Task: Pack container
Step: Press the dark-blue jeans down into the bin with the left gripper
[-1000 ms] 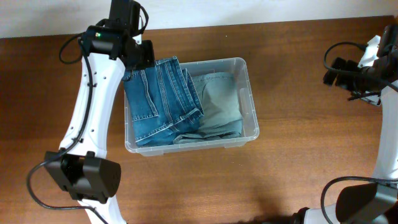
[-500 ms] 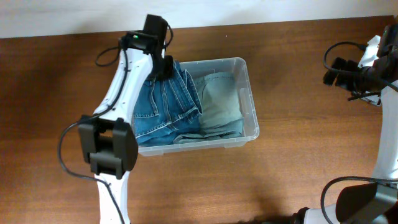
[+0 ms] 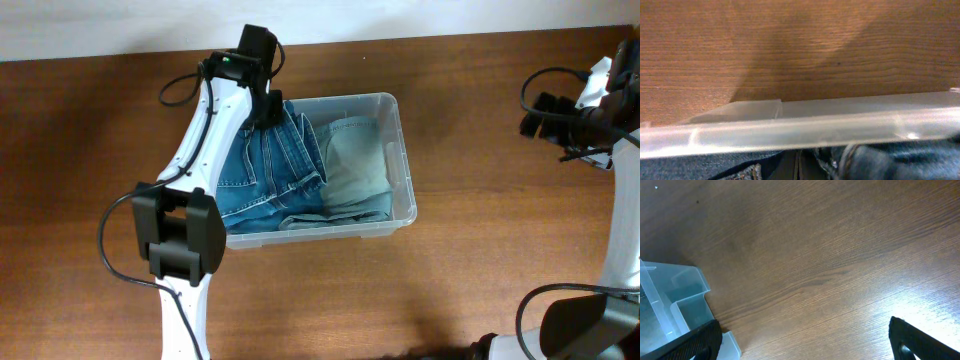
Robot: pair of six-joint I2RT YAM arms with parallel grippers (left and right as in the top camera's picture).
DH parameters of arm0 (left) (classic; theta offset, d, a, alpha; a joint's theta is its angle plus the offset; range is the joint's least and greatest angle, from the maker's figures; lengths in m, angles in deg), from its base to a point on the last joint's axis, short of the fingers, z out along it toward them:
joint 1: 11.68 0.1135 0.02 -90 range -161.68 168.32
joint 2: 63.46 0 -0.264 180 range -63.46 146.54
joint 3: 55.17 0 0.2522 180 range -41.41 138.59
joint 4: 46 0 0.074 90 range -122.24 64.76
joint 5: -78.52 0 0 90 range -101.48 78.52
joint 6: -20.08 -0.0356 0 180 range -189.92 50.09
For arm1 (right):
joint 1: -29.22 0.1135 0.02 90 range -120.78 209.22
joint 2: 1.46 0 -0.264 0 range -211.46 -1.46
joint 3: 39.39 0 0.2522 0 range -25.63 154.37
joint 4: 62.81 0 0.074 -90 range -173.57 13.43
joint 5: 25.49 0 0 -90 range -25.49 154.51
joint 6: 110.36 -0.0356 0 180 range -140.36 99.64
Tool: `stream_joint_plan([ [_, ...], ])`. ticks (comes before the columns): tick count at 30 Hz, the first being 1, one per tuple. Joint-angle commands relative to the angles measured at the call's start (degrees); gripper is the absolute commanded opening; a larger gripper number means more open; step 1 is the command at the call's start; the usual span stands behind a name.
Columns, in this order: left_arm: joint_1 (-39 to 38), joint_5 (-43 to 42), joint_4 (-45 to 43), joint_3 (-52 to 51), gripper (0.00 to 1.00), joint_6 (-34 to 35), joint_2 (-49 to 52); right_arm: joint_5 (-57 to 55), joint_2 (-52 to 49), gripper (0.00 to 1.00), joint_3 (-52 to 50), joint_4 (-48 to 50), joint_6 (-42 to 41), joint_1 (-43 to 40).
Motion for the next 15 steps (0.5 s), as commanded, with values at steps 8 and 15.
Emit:
stream_joint_plan([
  [8,-3.7,-3.1,-1.6,-0.9,0.01,0.3,-9.1,-0.1,0.4,0.99,0.4,0.0,0.1,-0.2],
  [15,-5.9,-3.1,-3.4,-2.2,0.01,0.4,-8.7,-0.1,0.4,0.98,0.4,0.0,0.1,-0.2],
])
